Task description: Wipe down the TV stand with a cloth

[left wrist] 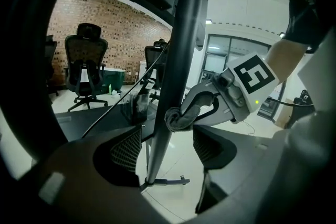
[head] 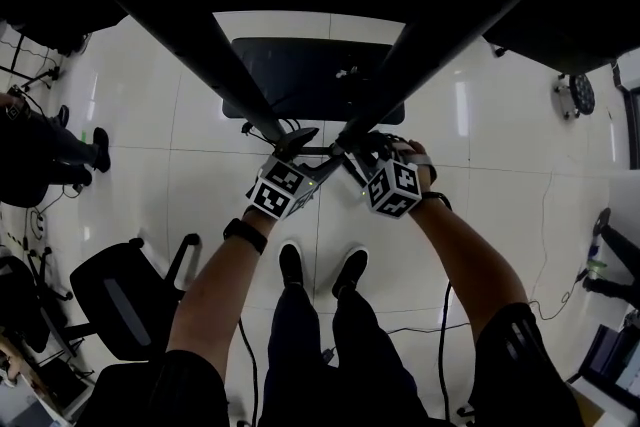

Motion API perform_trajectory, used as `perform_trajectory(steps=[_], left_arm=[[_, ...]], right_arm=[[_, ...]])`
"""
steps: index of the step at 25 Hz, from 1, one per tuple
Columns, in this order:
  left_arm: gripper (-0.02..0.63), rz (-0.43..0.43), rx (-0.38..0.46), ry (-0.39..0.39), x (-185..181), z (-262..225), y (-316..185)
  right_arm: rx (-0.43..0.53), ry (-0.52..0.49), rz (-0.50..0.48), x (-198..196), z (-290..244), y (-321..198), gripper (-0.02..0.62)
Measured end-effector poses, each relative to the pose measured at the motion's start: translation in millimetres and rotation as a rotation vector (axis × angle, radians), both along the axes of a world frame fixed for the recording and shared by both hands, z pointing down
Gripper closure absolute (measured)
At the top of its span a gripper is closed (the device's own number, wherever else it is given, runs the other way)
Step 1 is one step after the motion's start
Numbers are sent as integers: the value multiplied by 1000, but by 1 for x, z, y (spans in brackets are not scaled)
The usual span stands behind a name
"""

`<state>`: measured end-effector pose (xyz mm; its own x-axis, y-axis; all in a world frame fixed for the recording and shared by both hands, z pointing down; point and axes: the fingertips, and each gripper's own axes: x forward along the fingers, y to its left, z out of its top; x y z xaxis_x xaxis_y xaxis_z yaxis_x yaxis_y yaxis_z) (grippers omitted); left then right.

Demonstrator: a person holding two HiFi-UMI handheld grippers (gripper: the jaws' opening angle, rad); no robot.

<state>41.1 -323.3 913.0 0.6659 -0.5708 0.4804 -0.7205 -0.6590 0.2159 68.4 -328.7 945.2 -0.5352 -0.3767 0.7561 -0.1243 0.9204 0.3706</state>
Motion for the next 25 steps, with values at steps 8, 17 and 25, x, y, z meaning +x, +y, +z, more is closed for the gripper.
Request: perform_trajectory(steps=[8, 17, 25], left_arm=[[275, 14, -33, -15, 2, 45, 5], [273, 22, -60, 2, -3, 50, 20], [270, 37, -2, 43, -15, -36, 63]], right_arm=[[-41, 52, 53, 1, 60, 2, 572], [-94, 1, 138, -6, 62, 9, 571], [-165, -268, 277, -9, -31, 55, 571]])
